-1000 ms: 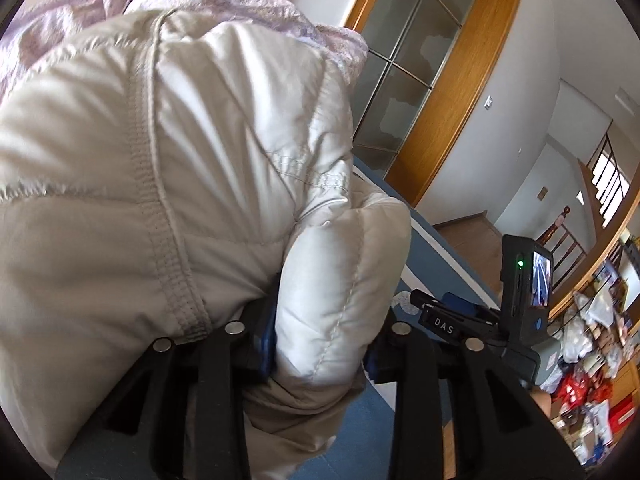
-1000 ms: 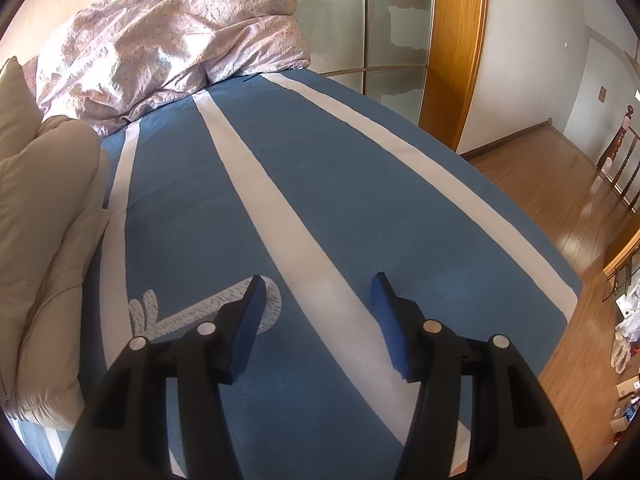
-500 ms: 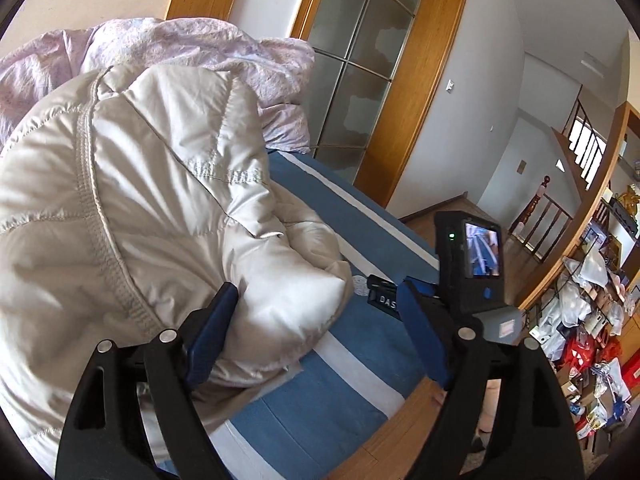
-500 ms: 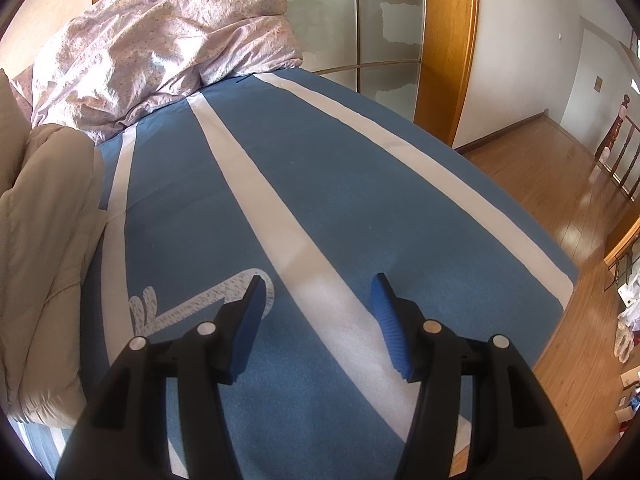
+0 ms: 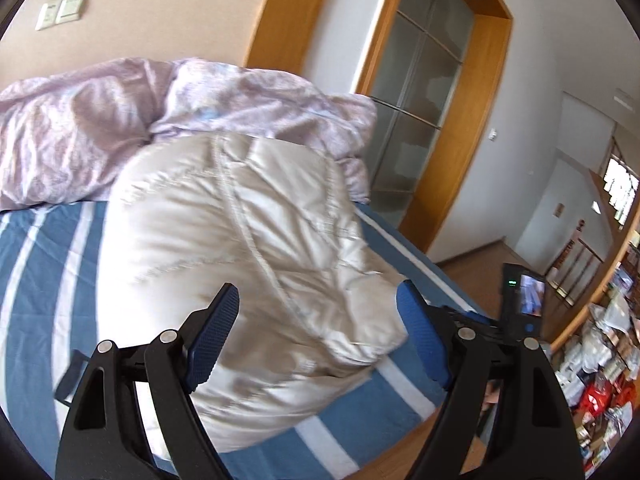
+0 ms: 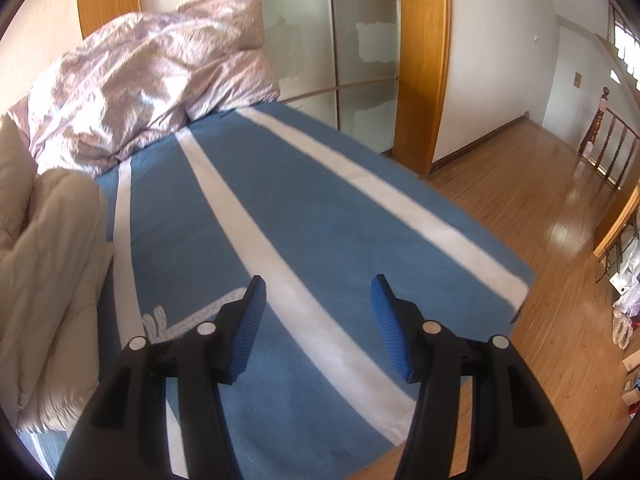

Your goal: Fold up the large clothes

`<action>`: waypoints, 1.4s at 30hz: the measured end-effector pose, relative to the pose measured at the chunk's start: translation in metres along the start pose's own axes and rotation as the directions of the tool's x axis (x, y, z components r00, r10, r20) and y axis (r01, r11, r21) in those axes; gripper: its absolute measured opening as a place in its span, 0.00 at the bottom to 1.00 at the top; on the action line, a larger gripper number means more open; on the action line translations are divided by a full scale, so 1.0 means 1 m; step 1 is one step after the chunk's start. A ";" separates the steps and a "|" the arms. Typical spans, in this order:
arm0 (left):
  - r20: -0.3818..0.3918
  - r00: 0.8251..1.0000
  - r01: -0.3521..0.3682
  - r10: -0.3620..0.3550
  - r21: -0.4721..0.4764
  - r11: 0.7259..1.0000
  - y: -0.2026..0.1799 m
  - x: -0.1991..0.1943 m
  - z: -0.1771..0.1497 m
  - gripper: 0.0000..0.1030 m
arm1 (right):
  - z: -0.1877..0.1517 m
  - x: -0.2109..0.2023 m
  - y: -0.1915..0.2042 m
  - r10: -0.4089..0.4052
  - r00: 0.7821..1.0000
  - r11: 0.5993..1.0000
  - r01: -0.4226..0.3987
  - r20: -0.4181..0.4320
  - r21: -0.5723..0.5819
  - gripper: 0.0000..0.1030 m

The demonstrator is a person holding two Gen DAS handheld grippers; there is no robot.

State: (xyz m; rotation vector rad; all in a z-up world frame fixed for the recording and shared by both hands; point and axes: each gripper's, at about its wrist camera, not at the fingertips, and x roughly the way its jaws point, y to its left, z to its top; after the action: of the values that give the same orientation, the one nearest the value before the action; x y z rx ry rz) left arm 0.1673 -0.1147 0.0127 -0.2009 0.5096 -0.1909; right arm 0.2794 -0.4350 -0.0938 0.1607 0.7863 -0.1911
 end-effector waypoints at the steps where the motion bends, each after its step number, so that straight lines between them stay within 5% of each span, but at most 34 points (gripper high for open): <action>1: 0.005 1.000 -0.023 0.023 -0.001 1.000 0.005 -0.002 0.001 0.79 | 0.002 -0.003 -0.002 -0.011 1.000 1.000 0.011 0.009 0.004 0.54; 9: 0.024 0.987 -0.156 0.156 -0.002 0.988 0.036 -0.006 0.002 0.82 | 0.038 -0.053 -0.001 -0.074 0.984 0.997 0.076 0.165 -0.006 0.54; 16: 0.014 0.981 -0.192 0.193 -0.018 0.981 0.056 -0.002 0.004 0.82 | 0.060 -0.123 0.071 0.143 0.944 0.980 -0.093 0.297 -0.177 0.56; 21: 0.016 0.975 -0.221 0.221 -0.008 0.975 0.063 -0.001 0.007 0.82 | 0.052 -0.150 0.139 0.330 0.905 0.915 -0.236 0.269 -0.329 0.56; 25: 0.013 0.970 -0.244 0.244 -0.012 0.970 0.070 0.001 0.011 0.84 | 0.039 -0.154 0.182 0.398 0.888 0.867 -0.282 0.231 -0.410 0.56; 31: 0.003 0.964 -0.265 0.265 -0.011 0.964 0.080 0.010 0.018 0.84 | 0.020 -0.144 0.218 0.423 0.889 0.830 -0.303 0.175 -0.468 0.52; 37: -0.036 0.966 -0.256 0.256 -0.020 0.966 0.089 0.028 0.023 0.84 | 0.016 -0.125 0.224 0.423 0.896 0.826 -0.319 0.137 -0.465 0.37; 42: -0.038 0.966 -0.257 0.256 -0.012 0.966 0.090 0.036 0.028 0.84 | 0.021 -0.118 0.228 0.432 0.891 0.827 -0.330 0.139 -0.456 0.35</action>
State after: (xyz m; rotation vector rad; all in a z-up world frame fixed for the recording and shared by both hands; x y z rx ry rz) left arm 0.2235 -0.0327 -0.0016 -0.1461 0.5681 0.0629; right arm 0.2648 -0.2053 0.0218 -0.1168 0.5239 0.3438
